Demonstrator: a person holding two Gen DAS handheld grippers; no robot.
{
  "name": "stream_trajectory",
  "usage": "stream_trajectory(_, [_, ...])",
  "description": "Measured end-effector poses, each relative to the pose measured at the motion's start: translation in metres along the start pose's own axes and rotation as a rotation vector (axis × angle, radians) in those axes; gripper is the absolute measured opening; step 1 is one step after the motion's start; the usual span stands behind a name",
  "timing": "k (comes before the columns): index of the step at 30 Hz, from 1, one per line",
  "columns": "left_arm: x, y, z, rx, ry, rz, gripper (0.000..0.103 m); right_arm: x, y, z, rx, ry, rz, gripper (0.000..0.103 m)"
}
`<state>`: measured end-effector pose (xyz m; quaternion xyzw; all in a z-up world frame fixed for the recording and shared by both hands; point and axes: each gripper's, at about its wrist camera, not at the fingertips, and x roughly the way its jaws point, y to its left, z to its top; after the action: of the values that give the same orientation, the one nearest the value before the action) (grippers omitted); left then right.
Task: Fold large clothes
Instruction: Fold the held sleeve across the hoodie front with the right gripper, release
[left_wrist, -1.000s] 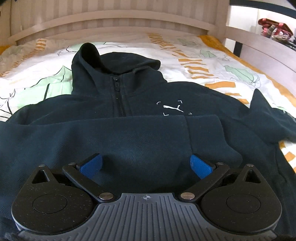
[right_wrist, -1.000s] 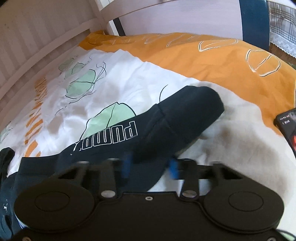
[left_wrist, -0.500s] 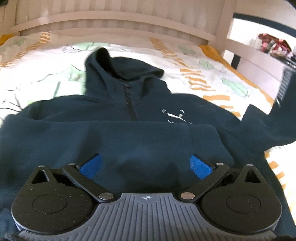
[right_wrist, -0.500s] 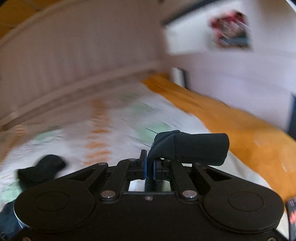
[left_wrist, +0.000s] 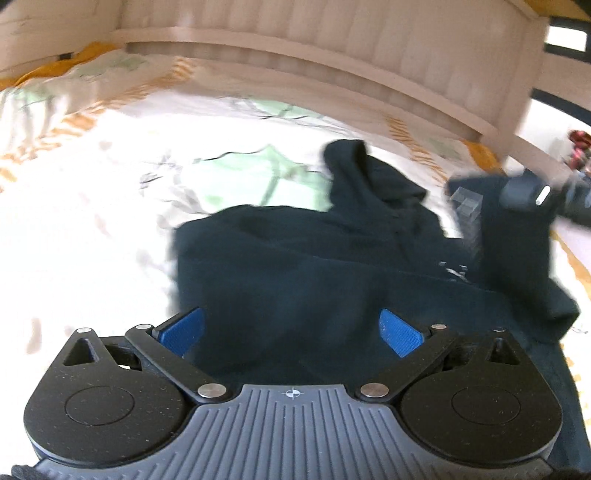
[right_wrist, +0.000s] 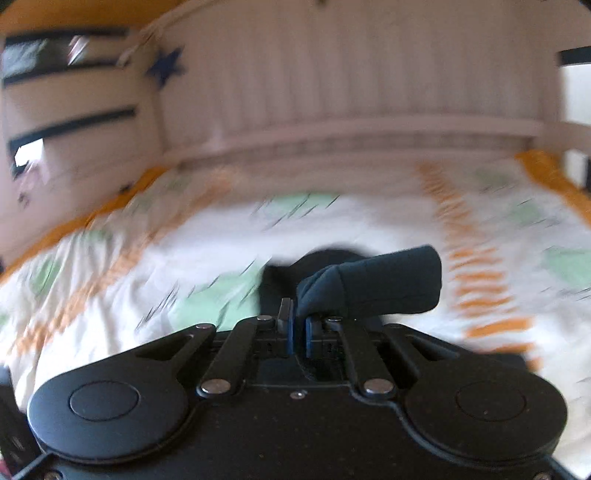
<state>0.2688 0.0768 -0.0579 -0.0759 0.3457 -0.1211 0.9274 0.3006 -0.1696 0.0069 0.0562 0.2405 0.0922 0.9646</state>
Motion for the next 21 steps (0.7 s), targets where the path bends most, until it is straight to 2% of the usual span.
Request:
stream_trajectory(5, [-0.008, 0.03, 0.001, -0.065, 0.003, 0.02, 0.103, 0.051, 0.049, -0.047, -0.093, 0.121, 0.054, 0.013])
stream_trajectory(7, [-0.009, 0.035, 0.002, -0.089, 0.004, 0.014, 0.103, 0.057, 0.06, -0.066, -0.139, 0.15, 0.07, 0.021])
stream_trajectory(8, [-0.009, 0.036, 0.002, -0.096, 0.005, 0.009, 0.103, 0.057, 0.063, -0.072, -0.159, 0.166, 0.082, 0.028])
stream_trajectory(9, [-0.01, 0.036, 0.004, -0.101, 0.004, 0.001, 0.103, 0.056, 0.07, -0.076, -0.176, 0.179, 0.097, 0.047])
stream_trajectory(10, [-0.01, 0.037, 0.004, -0.101, 0.002, -0.008, 0.103, 0.054, 0.071, -0.081, -0.194, 0.194, 0.118, 0.056])
stream_trajectory(11, [-0.01, 0.036, 0.004, -0.098, -0.001, -0.015, 0.103, 0.049, 0.071, -0.084, -0.21, 0.201, 0.137, 0.07])
stream_trajectory(12, [-0.01, 0.034, 0.005, -0.094, -0.004, -0.024, 0.103, 0.042, 0.069, -0.088, -0.222, 0.196, 0.151, 0.074])
stream_trajectory(16, [-0.007, 0.017, 0.009, -0.077, -0.011, -0.078, 0.103, 0.014, 0.054, -0.093, -0.24, 0.174, 0.144, 0.074])
stream_trajectory(21, [0.003, -0.019, 0.007, -0.015, -0.002, -0.138, 0.103, -0.014, 0.019, -0.097, -0.16, 0.141, 0.099, 0.075])
